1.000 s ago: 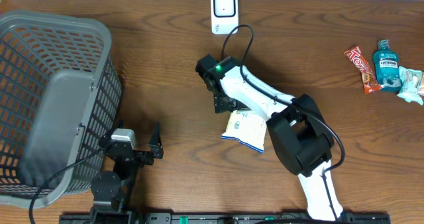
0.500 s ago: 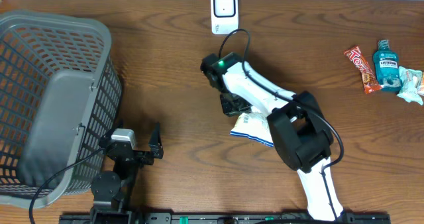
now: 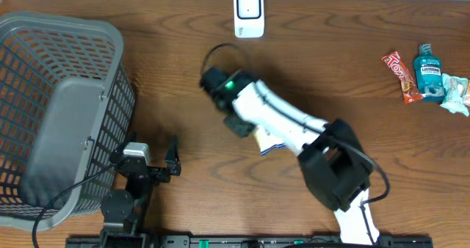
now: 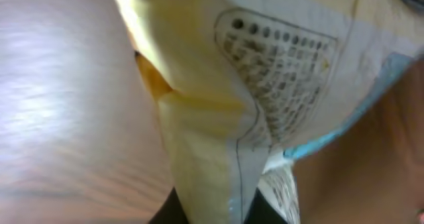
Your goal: Scan the item barcode
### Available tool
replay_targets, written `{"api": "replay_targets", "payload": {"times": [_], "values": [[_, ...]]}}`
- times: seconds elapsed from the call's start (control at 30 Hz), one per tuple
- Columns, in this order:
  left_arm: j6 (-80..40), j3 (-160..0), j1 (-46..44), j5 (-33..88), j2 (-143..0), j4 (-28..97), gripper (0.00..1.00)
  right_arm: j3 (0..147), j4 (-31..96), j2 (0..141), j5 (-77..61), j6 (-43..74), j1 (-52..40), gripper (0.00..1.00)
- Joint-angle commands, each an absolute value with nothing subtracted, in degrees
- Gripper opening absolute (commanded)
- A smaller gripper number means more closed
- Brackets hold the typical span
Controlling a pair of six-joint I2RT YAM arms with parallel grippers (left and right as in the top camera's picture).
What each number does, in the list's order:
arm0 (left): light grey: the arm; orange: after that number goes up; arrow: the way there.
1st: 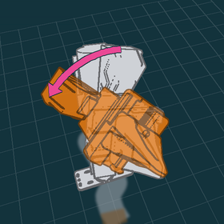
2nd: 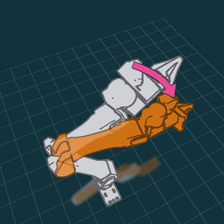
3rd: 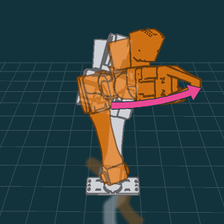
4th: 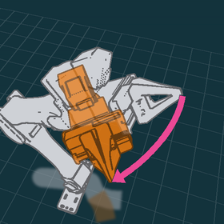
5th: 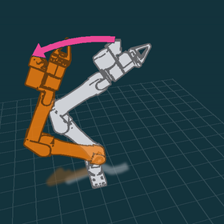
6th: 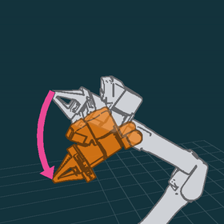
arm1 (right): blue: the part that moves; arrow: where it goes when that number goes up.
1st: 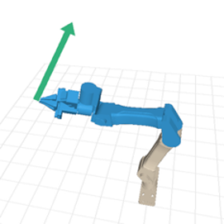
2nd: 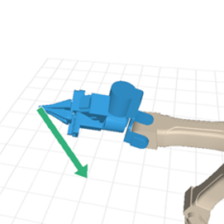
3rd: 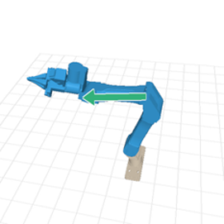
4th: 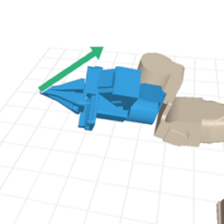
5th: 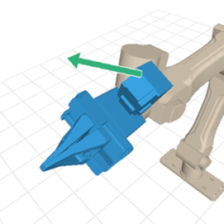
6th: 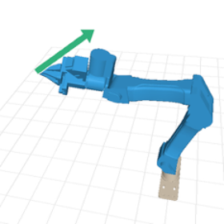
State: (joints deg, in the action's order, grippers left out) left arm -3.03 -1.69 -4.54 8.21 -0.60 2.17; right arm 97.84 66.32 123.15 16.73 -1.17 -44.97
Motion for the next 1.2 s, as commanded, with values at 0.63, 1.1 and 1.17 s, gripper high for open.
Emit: {"api": "replay_targets", "payload": {"times": [0.63, 1.1, 1.17], "values": [[-3.3, -0.2, -4.3, 8.3, -0.3, 3.1, 0.98, 96.8, 58.0, 124.4, 25.3, 10.7, -52.4, 0.99], [-3.3, -0.2, -4.3, 8.3, -0.3, 3.1, 0.98, 96.8, 61.5, 133.3, 25.1, 18.9, -52.6, 0.99], [-3.3, -0.2, -4.3, 8.3, -0.3, 3.1, 0.98, 96.8, 61.4, 134.3, 25.2, 19.1, -52.6, 0.99]]}}
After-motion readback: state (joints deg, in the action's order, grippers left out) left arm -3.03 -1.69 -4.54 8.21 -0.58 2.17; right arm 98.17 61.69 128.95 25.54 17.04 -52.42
